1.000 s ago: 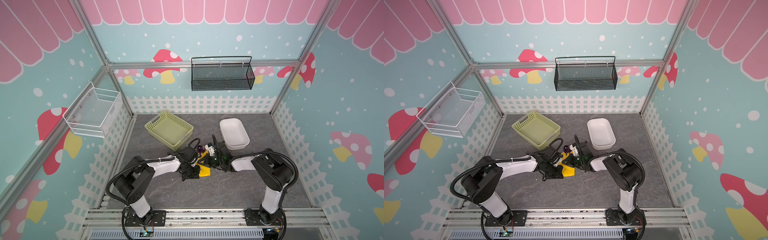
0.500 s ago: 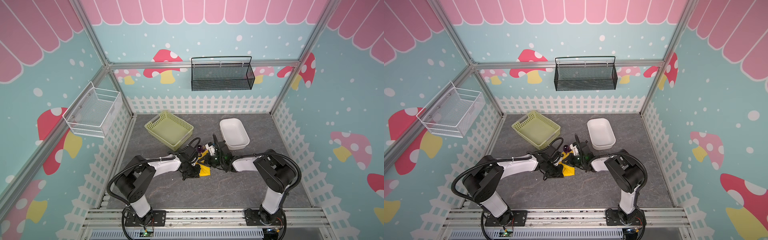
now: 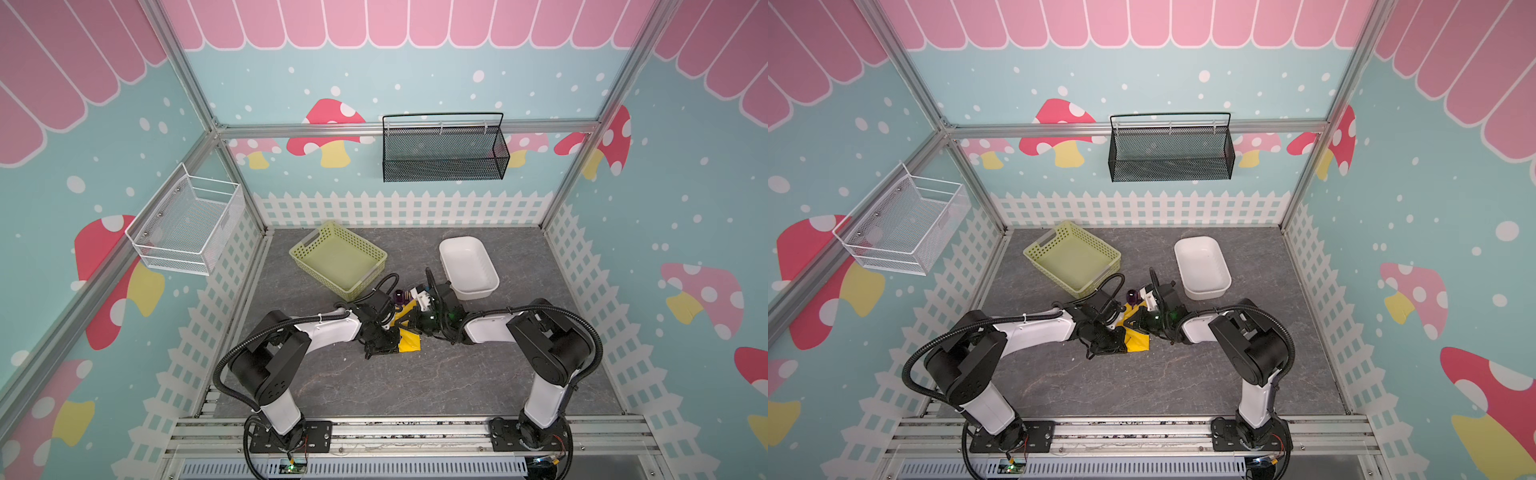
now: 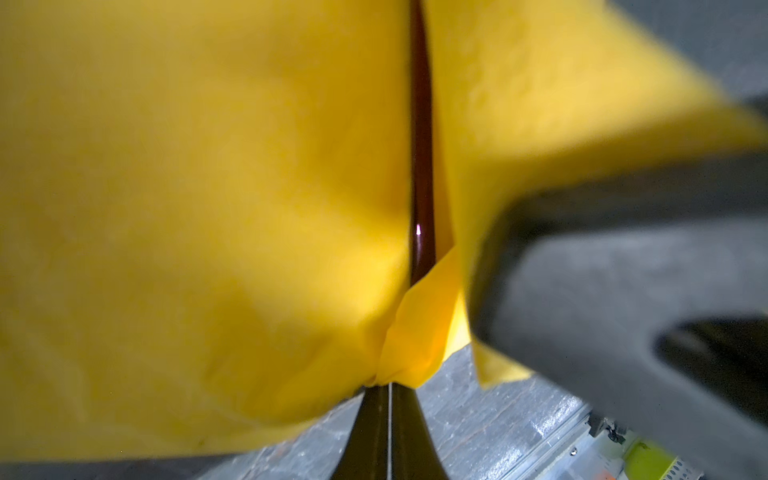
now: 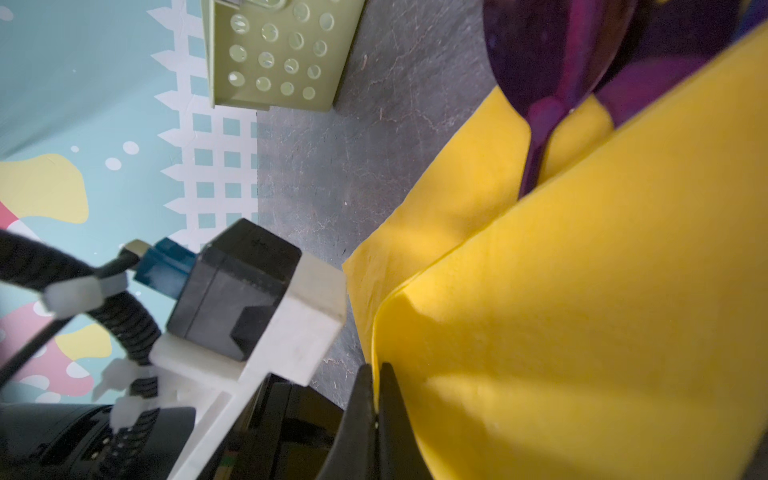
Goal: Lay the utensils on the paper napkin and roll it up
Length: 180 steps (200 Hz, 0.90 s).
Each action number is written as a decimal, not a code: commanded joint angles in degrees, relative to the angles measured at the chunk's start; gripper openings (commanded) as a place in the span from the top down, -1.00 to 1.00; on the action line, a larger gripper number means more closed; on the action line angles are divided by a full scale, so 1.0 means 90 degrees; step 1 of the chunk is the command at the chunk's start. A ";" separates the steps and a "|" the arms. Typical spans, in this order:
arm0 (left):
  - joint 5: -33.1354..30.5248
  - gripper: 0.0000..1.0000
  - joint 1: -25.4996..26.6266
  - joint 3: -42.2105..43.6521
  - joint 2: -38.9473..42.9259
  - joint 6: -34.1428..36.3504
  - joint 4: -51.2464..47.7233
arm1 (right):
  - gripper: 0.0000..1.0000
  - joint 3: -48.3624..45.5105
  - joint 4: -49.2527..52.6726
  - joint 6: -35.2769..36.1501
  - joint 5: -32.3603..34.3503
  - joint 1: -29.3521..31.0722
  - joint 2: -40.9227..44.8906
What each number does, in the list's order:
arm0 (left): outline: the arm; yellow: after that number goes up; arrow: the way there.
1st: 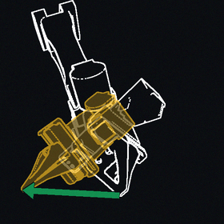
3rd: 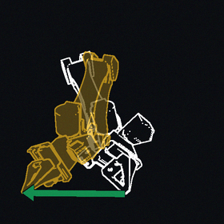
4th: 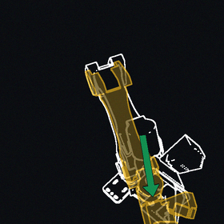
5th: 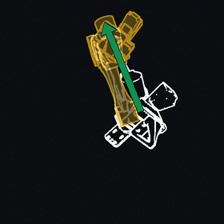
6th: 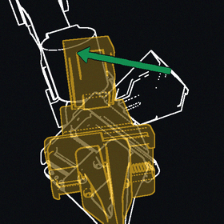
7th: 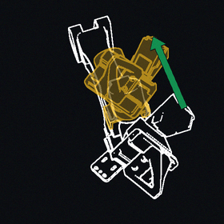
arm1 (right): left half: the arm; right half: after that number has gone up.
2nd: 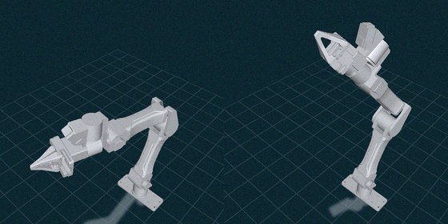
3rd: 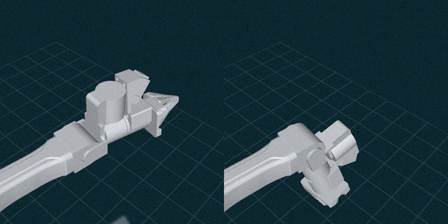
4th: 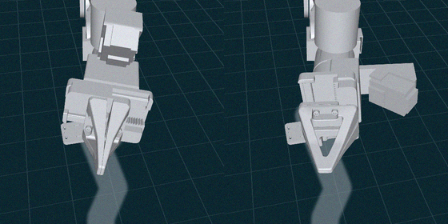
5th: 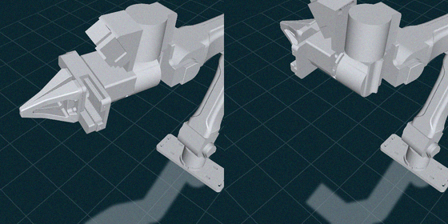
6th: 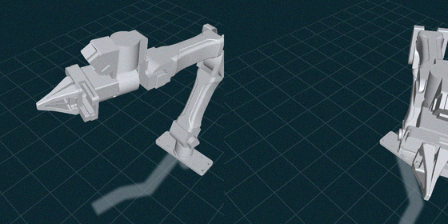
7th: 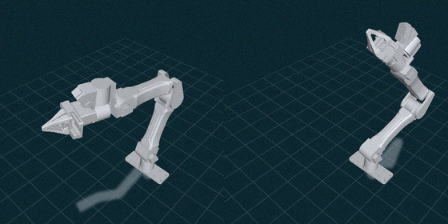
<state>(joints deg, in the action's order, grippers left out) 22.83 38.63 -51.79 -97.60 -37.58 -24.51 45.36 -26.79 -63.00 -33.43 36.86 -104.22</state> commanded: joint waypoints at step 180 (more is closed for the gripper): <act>-0.0095 0.85 -0.0107 -0.0047 -0.0191 -0.0280 0.0249 | 0.94 0.0028 -0.0122 -0.0072 -0.0141 0.0105 -0.0120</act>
<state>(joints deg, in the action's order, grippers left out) 22.94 37.93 -51.79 -98.39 -38.89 -22.68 45.39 -26.63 -63.07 -33.58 36.91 -104.20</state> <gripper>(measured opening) 0.077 0.048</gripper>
